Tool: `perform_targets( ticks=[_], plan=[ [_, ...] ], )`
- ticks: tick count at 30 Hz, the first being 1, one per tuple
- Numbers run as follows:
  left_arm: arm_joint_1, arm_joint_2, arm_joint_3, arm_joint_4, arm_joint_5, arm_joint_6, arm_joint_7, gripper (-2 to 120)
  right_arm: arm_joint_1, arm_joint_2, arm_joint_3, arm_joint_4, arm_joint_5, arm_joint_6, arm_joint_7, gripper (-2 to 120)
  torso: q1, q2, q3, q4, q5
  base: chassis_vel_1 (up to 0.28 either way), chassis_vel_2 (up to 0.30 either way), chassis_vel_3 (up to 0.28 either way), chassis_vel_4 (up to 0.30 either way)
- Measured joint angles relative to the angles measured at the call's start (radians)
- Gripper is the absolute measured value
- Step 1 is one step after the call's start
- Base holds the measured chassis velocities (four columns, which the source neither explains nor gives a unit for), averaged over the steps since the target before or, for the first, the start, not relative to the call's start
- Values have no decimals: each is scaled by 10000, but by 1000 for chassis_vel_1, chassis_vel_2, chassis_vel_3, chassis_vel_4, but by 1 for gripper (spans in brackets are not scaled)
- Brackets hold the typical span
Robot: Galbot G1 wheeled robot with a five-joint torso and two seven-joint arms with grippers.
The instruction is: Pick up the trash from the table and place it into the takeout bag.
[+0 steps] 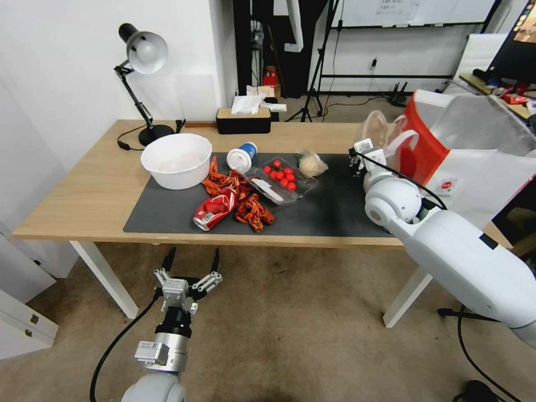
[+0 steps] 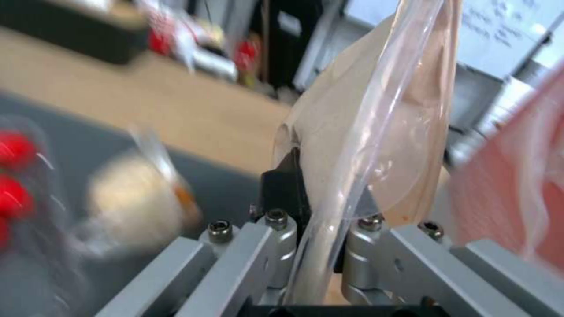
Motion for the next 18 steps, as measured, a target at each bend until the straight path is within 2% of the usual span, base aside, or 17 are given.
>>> perform_targets(
  ticks=[2, 3, 5, 6, 9, 10, 11, 14, 18],
  plan=[
    [11, -19, 0, -5, 12, -10, 1, 100, -156, -26, 175, 102, -1, 1006, -610, 3, 0, 0, 0, 2, -4, 0, 0, 0, 0],
    [11, -19, 0, -5, 12, -10, 1, 100, -156, -26, 175, 102, -1, 1006, -610, 3, 0, 0, 0, 2, -4, 0, 0, 0, 0],
    [7, -39, 0, -7, 21, -15, 0, 100, -352, -27, 421, 185, -19, 2051, -1561, 3, 0, 0, 0, 2, -2, 0, 0, 0, 0],
    [7, -39, 0, -7, 21, -15, 0, 100, -352, -27, 421, 185, -19, 2051, -1561, 3, 0, 0, 0, 2, -2, 0, 0, 0, 0],
    [5, -37, -15, -13, 24, -19, -3, 100, -563, -60, 922, 434, 87, 3309, -2802, 3, -1, 0, -1, 2, -3, 0, 0, 0, 0],
    [5, -37, -15, -13, 24, -19, -3, 100, -563, -60, 922, 434, 87, 3309, -2802, 3, -1, 0, -1, 2, -3, 0, 0, 0, 0],
    [10, -30, -28, -15, 24, -20, -5, 100, -609, -97, 1085, 584, 173, 3774, -3111, 3, -1, 0, -1, 0, -2, 0, 0, 0, 0],
    [14, -28, -42, -26, 23, -23, -8, 100, -661, -154, 1460, 892, 238, 4219, -3306, 3, -2, 0, -1, 3, -3, 0, 0, 0, 0],
    [13, -44, -49, -54, 22, -26, -15, 100, -935, -337, 2503, 1682, 287, 4450, -2692, 3, -1, 0, 0, 4, -2, 0, 0, 0, 0]
  ],
)
